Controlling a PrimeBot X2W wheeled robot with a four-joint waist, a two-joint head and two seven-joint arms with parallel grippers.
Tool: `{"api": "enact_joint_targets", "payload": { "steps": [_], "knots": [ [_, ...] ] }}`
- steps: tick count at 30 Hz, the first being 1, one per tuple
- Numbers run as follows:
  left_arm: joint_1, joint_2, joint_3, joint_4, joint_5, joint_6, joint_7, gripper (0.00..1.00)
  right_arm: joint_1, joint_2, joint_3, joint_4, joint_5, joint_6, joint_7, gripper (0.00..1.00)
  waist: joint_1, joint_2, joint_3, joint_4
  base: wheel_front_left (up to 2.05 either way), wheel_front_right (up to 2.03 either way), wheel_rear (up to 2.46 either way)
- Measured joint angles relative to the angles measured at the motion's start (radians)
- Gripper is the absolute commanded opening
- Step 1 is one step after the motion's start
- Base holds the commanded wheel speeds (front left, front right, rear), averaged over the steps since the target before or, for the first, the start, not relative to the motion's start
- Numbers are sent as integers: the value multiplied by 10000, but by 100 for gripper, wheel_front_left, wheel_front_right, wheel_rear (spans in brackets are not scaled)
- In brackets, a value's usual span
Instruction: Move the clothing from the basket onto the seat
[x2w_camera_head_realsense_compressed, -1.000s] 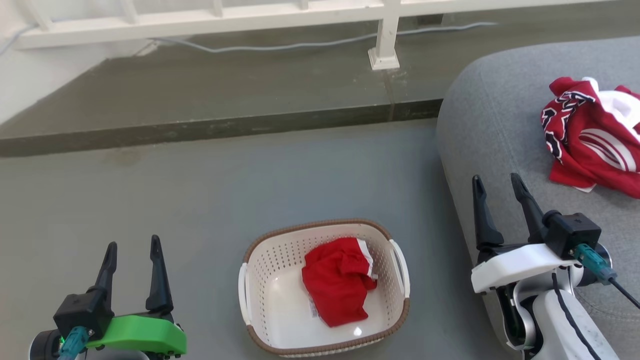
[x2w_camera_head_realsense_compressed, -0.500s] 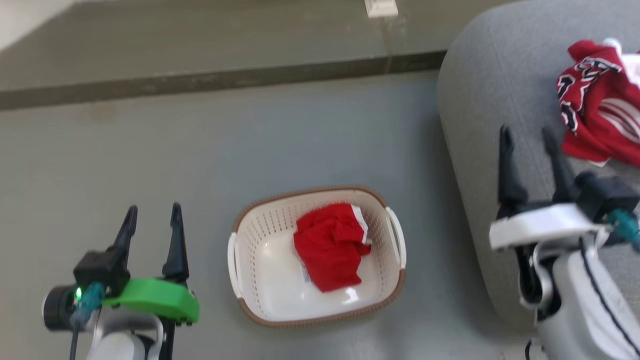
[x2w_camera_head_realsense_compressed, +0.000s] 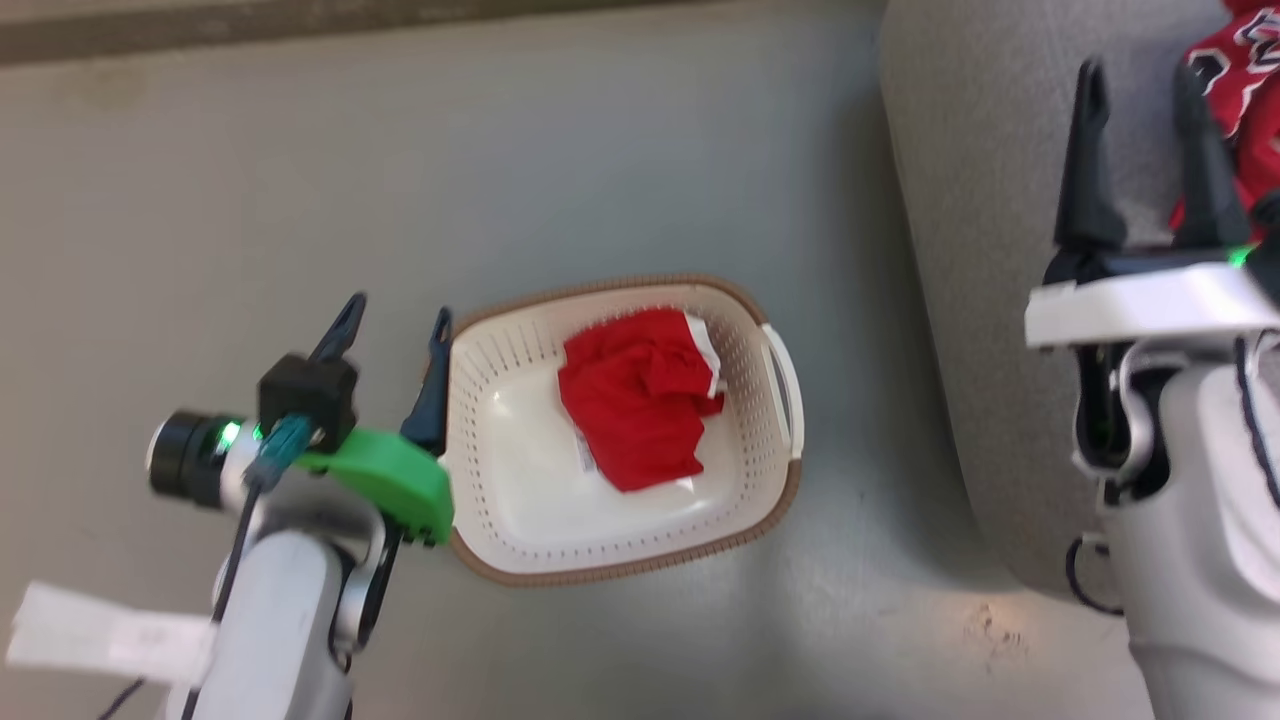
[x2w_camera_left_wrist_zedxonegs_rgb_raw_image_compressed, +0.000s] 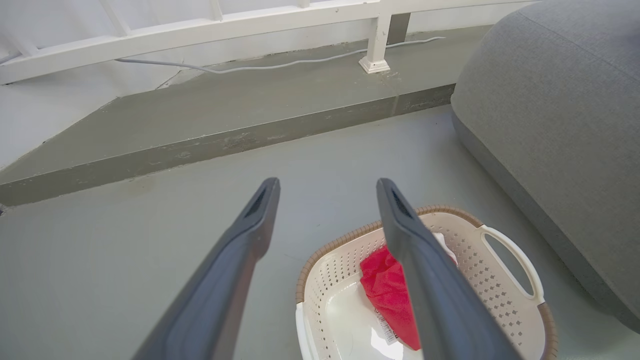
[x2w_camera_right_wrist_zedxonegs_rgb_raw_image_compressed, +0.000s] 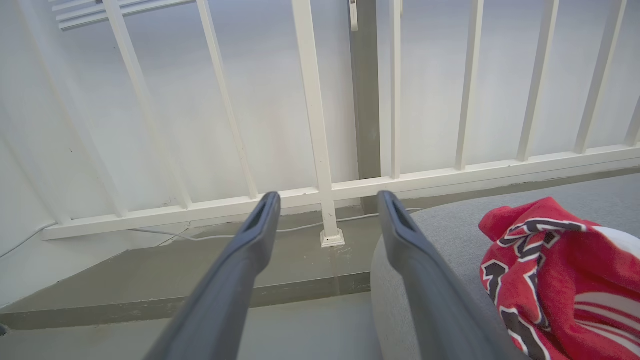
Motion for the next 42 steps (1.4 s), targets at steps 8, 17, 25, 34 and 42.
{"api": "enact_joint_targets", "payload": {
  "steps": [8,17,25,34,42],
  "knots": [
    [-1403,-222,-454,836,263,-324,383,100,-1059,-36,-42,-159,0,0,0,100,0,0,1140,-123,0,0,0],
    [-2792,-274,-1206,1795,880,-865,871,100,-2110,-27,96,-301,-2,15,0,100,0,0,2432,-263,0,0,0],
    [-3611,-318,-1941,2961,1383,-1237,1131,100,-3066,2,326,-313,-17,115,-19,100,-1,0,3521,-392,0,0,0],
    [-4116,-403,-2566,4002,1505,-1442,1137,100,-3766,105,700,-151,-35,203,-82,100,-1,0,4263,-598,0,0,0],
    [-4720,-403,-3033,4980,1655,-1547,1127,100,-4238,242,988,-52,-35,205,-150,100,-2,0,4749,-966,0,0,0]
  ]
}}
